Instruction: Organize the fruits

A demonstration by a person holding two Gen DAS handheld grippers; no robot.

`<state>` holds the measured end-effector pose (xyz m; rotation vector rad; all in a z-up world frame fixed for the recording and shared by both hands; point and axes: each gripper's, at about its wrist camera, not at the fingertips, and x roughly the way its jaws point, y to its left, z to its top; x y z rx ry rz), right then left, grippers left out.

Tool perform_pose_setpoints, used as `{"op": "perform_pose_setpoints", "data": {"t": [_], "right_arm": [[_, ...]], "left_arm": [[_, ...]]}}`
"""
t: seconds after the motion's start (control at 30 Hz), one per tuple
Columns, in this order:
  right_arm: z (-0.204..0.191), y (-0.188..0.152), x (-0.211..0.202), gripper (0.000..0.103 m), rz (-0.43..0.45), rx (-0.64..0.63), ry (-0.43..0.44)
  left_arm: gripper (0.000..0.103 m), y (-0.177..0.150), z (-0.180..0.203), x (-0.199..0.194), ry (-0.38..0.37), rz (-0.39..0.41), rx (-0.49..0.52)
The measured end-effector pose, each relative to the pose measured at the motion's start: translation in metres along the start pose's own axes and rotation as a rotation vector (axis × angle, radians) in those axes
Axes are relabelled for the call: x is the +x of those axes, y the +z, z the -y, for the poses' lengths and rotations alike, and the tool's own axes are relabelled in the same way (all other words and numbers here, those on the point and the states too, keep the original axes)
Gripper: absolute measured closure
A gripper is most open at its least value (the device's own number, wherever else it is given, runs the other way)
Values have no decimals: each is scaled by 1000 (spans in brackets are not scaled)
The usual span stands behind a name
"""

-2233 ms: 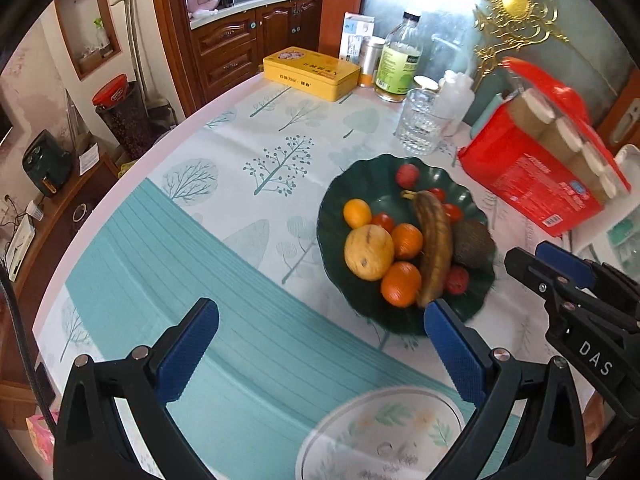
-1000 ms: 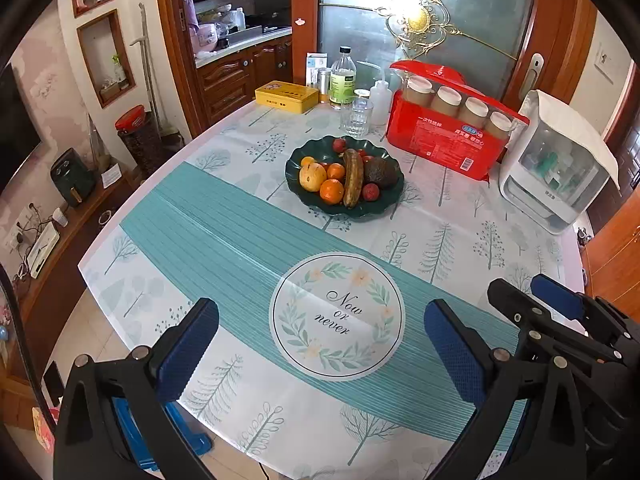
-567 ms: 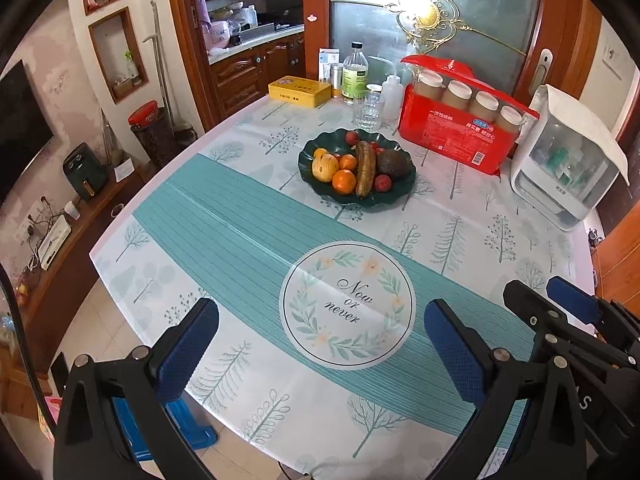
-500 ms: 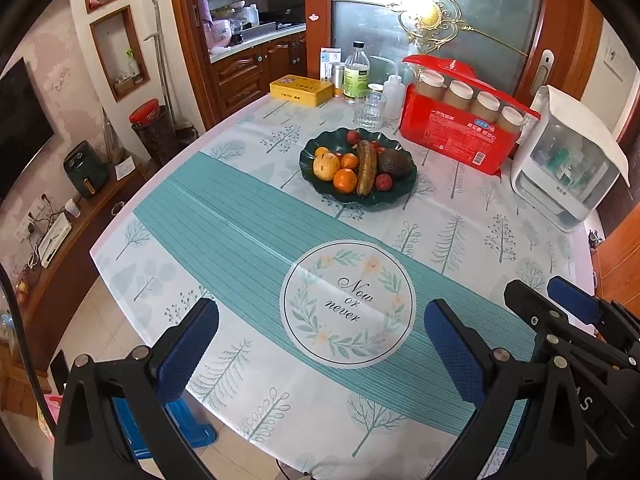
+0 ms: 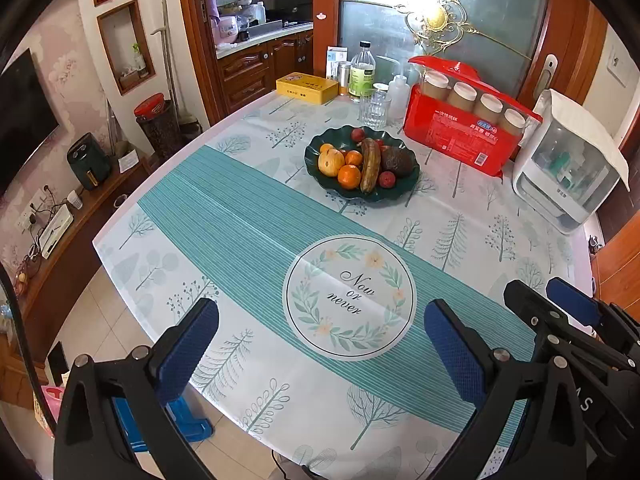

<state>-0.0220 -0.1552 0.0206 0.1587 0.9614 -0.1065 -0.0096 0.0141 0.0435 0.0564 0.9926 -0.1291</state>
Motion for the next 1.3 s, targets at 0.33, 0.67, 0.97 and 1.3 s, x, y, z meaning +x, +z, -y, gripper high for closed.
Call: {"op": "perform_pose_setpoints", "data": {"t": [0.33, 0.67, 0.97, 1.3], "right_arm": [[0, 1, -5, 49, 9, 10, -7], [3, 1, -4, 49, 9, 11, -8], [5, 1, -2, 49, 5, 10, -7], [5, 0, 0, 49, 2, 5, -8]], "left_arm": [[1, 1, 5, -1, -9, 5, 10], [1, 2, 6, 0, -10, 4, 8], [1, 4, 9, 1, -11, 5, 6], [1, 6, 9, 3, -19, -1, 7]]}}
